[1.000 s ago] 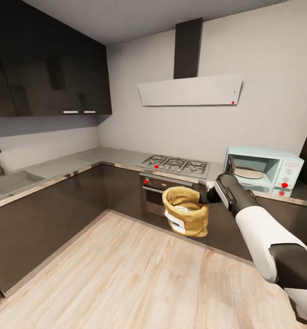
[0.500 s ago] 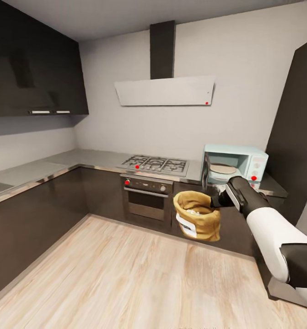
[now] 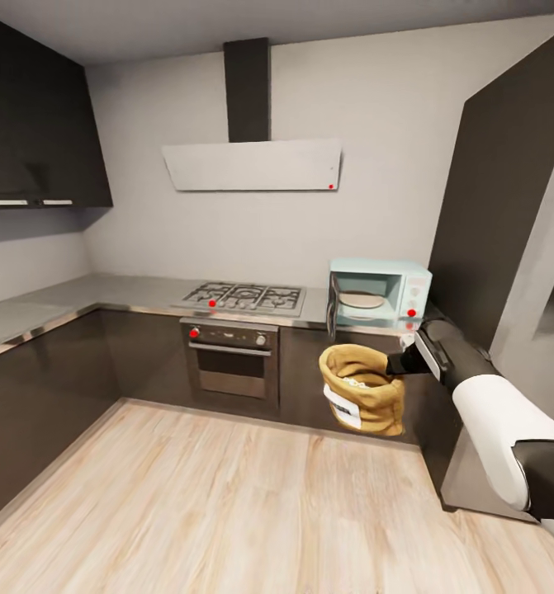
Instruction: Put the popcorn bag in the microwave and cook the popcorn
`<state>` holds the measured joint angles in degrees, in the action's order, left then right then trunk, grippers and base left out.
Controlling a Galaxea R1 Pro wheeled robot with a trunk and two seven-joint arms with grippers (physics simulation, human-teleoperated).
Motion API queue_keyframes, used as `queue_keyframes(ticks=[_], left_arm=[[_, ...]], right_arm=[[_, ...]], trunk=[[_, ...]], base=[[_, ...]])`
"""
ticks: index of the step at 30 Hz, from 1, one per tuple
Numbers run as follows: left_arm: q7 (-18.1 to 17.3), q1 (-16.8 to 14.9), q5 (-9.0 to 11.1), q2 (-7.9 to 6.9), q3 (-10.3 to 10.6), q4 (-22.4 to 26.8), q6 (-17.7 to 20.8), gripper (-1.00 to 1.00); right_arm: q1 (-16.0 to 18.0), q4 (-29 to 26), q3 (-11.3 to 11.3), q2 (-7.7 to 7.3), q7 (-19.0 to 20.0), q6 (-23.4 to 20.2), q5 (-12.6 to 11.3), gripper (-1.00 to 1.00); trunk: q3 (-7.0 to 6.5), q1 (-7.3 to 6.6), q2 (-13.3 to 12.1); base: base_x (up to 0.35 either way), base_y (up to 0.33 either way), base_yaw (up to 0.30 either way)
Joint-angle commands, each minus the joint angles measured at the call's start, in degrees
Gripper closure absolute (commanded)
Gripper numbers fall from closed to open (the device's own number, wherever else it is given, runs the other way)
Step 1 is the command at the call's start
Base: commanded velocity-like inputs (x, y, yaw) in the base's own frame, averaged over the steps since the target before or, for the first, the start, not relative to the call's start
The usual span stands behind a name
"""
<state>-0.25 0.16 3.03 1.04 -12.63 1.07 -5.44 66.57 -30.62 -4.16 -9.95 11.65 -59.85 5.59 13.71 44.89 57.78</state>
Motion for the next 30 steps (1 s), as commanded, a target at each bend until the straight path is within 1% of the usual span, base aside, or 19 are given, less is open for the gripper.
queue_keyframes(ticks=[1, 7, 12, 15, 19, 21, 22, 23, 25, 26, 28, 30], left_arm=[[-0.02, 0.02, 0.31, 0.02, -0.14, 0.07, -0.10, -1.00], [-0.02, 0.02, 0.31, 0.02, -0.16, 0.07, -0.07, -1.00], [-0.02, 0.02, 0.31, 0.02, -0.16, 0.07, -0.08, -1.00], [-0.02, 0.02, 0.31, 0.02, -0.15, 0.07, -0.04, -1.00], [-0.02, 0.00, 0.25, 0.07, -0.15, 0.07, -0.07, -1.00], [-0.08, 0.01, 0.25, 0.03, -0.15, 0.07, -0.03, -1.00], [-0.09, 0.01, 0.28, 0.02, -0.15, 0.07, -0.02, -1.00], [-0.10, 0.02, 0.30, 0.02, -0.15, 0.07, -0.03, -1.00], [-0.10, 0.02, 0.29, 0.02, -0.16, 0.07, -0.08, -1.00], [-0.11, 0.02, 0.30, 0.02, -0.15, 0.07, -0.09, -1.00], [-0.11, 0.02, 0.29, 0.02, -0.16, 0.07, -0.08, -1.00], [-0.11, 0.02, 0.25, 0.02, -0.16, 0.07, -0.08, -1.00]], right_arm=[[0.05, -0.05, -0.32, -0.03, 0.55, -0.15, 0.57, 1.00], [0.05, -0.05, -0.32, -0.01, 0.48, -0.15, 0.57, 1.00], [0.05, -0.05, -0.21, -0.04, 0.31, -0.15, 0.57, 1.00], [0.05, -0.03, 0.39, 0.00, 0.46, -0.15, 0.57, 1.00], [0.05, -0.05, 0.60, -0.01, 0.55, -0.15, 0.52, 1.00], [0.05, -0.05, 0.78, 0.00, 0.56, -0.15, 0.49, 1.00], [0.05, -0.05, 1.43, 0.01, 0.57, -0.15, 0.46, 1.00], [0.05, -0.05, 2.89, 0.01, 0.60, -0.15, 0.47, 1.00], [0.05, -0.05, 6.79, 0.02, 0.47, -0.15, 0.49, 1.00], [0.05, -0.05, 8.11, -0.01, 0.33, -0.15, 0.55, 1.00], [0.05, -0.05, 9.15, -0.06, 0.18, -0.15, 0.74, 1.00], [0.05, -0.09, 9.48, -0.08, 0.06, -0.15, 0.89, 1.00]], trunk=[[0.07, 0.01, 0.05], [0.07, 0.01, 0.05], [0.07, 0.01, 0.05], [0.07, 0.01, 0.05], [0.07, 0.01, 0.05], [0.07, 0.01, 0.05], [0.07, 0.01, 0.05], [0.07, 0.01, 0.05], [0.07, 0.01, 0.05], [0.07, 0.01, 0.05], [0.07, 0.01, 0.05], [0.07, 0.01, 0.05]], base=[[0.000, 0.000, -0.284], [0.000, 0.000, -0.259], [0.000, 0.000, -0.031], [0.000, 0.000, -0.002], [0.006, 0.000, 0.000], [0.190, 0.000, 0.000], [0.278, 0.000, 0.000], [0.300, 0.000, 0.000], [0.314, 0.000, 0.000], [0.320, 0.000, 0.000], [0.320, 0.000, 0.000], [0.194, 0.000, 0.000]])
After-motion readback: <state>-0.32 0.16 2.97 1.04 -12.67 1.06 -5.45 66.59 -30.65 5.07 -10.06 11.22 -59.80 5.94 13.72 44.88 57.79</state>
